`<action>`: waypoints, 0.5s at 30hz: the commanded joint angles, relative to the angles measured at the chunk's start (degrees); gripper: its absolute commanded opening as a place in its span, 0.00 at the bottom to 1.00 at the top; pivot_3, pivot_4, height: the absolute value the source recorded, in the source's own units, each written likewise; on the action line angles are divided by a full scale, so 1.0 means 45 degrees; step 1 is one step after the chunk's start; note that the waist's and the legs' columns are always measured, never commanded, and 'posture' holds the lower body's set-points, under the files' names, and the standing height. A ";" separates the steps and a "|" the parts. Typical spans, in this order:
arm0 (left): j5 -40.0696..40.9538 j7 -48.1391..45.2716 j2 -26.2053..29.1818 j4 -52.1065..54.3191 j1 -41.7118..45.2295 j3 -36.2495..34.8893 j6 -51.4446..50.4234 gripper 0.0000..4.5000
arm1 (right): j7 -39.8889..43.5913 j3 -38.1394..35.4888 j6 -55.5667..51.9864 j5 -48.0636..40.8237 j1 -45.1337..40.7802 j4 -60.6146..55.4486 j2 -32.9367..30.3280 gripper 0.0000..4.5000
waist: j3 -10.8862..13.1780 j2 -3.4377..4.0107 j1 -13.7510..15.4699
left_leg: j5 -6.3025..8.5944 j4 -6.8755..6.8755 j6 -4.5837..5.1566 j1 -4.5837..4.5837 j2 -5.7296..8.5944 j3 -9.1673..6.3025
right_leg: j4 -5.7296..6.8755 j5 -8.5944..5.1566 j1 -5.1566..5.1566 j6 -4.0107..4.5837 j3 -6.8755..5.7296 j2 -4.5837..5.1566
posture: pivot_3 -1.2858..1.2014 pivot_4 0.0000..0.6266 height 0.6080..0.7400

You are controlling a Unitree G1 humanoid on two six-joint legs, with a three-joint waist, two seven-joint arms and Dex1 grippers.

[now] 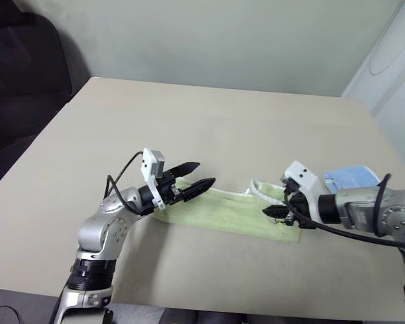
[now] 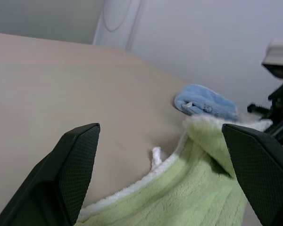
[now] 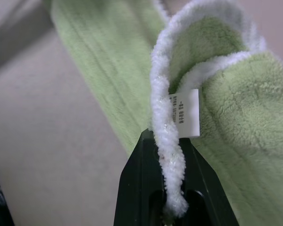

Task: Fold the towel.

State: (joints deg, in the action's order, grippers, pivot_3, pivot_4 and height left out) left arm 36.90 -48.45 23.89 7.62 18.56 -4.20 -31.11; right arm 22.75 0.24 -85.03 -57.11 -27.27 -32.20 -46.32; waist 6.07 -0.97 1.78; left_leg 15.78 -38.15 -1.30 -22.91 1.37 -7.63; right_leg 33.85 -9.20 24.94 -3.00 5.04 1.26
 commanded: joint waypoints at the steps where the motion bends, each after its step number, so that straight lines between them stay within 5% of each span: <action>1: 0.0047 0.0041 -0.0017 0.0418 -0.0001 -0.0218 0.0367 1.00 | -0.0349 -0.0092 -0.0449 0.0176 -0.0288 -0.0006 0.0363 0.01 | 0.0000 0.0000 0.0001 | 0.0000 -0.0001 0.0000 0.0001 0.0000 0.0000 | 0.0000 0.0003 0.0000 0.0004 0.0001 0.0000 | 0.52 0.24 1.00; 4: 0.0057 0.0046 0.0012 0.0425 -0.0010 -0.0253 0.0381 1.00 | -0.0469 -0.0246 -0.0709 0.0281 -0.0317 0.0135 0.0726 0.15 | -0.0001 -0.0001 0.0000 | 0.0002 0.0000 -0.0003 0.0000 -0.0001 -0.0001 | -0.0001 0.0076 0.0000 0.0123 -0.0003 0.0000 | 0.52 0.24 1.00; 9: 0.0059 0.0011 0.0062 0.0394 -0.0002 -0.0274 0.0400 1.00 | -0.0138 -0.1083 -0.0878 -0.0140 -0.0283 -0.0002 0.0994 0.54 | -0.0001 -0.0001 0.0000 | 0.0006 0.0001 -0.0008 0.0000 0.0000 0.0001 | -0.0003 0.0075 0.0001 0.0121 -0.0004 0.0000 | 0.52 0.24 1.00; 15: 0.0123 -0.0061 0.0140 0.0318 0.0013 -0.0317 0.0346 1.00 | 0.0793 -0.3065 -0.1226 -0.1791 0.0036 -0.0475 0.0400 0.54 | -0.0001 -0.0002 0.0005 | 0.0018 0.0002 -0.0032 -0.0003 0.0002 0.0001 | -0.0004 0.0069 0.0002 0.0113 -0.0004 -0.0002 | 0.52 0.24 1.00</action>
State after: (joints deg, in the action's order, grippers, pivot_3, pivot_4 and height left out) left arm 36.87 -48.43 24.13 7.61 18.50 -4.58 -30.40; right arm 24.35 -9.27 -90.10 -61.70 -27.25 -32.24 -43.27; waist 6.07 -0.98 1.81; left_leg 15.88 -38.14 -1.48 -22.93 1.39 -7.63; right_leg 33.83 -8.90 24.95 -2.50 5.03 1.26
